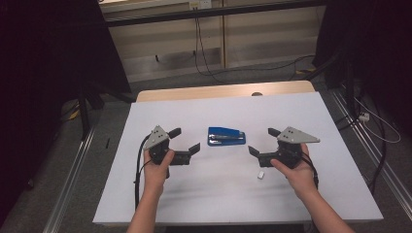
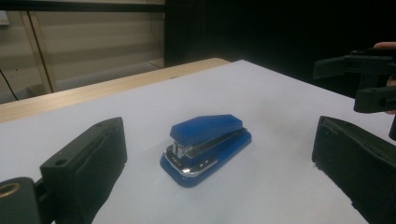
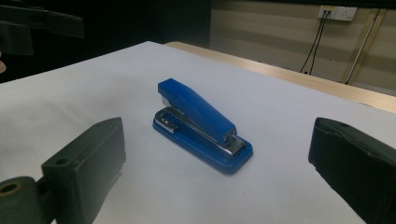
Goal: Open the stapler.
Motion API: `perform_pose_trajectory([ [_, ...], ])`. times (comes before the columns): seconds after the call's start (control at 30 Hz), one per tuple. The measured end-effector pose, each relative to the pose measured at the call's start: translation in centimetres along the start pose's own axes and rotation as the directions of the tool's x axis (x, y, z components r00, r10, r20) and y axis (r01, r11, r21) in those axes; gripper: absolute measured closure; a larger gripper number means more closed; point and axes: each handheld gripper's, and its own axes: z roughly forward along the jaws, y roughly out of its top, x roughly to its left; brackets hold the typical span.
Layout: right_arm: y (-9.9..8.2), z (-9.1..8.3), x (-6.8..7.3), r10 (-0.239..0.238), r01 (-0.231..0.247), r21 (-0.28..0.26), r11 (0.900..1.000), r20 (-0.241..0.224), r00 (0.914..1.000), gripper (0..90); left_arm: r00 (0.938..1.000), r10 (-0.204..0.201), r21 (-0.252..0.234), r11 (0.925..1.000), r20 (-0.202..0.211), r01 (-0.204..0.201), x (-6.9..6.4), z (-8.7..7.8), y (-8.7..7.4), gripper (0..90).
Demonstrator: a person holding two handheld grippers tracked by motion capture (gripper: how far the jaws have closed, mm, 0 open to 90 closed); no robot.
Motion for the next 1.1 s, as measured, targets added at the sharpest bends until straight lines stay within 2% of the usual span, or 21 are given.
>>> perform_pose_trajectory([
  [0.27,0.3,0.9,0.1,0.002,-0.001,0.005,1.0,-0.006,1.0,3.4,0.9999,0.003,0.004,1.0,0.016,-0.003,0.1,1.0,0.3,3.1],
  [0.47,0.6,1.6,0.2,-0.003,0.003,0.014,0.9999,-0.007,1.0,4.0,0.9998,-0.009,0.0,1.0,0.016,0.009,0.4,1.8,0.3,3.1],
  [0.6,0.8,2.0,0.3,-0.008,0.008,0.02,0.9998,-0.007,0.9999,4.3,0.9999,-0.006,0.014,0.9999,0.011,0.006,0.7,2.3,0.5,3.1],
  [0.8,1.1,2.7,0.3,-0.008,0.008,0.03,0.9995,-0.003,1.0,4.6,0.9998,-0.017,0.001,0.9999,0.013,0.017,1.0,3.3,0.9,3.1],
  [1.1,1.4,4.1,0.4,-0.009,0.01,0.055,0.9984,-0.015,0.9999,10.6,0.9997,-0.019,0.02,0.9996,0.015,0.019,1.7,4.5,0.9,3.2],
])
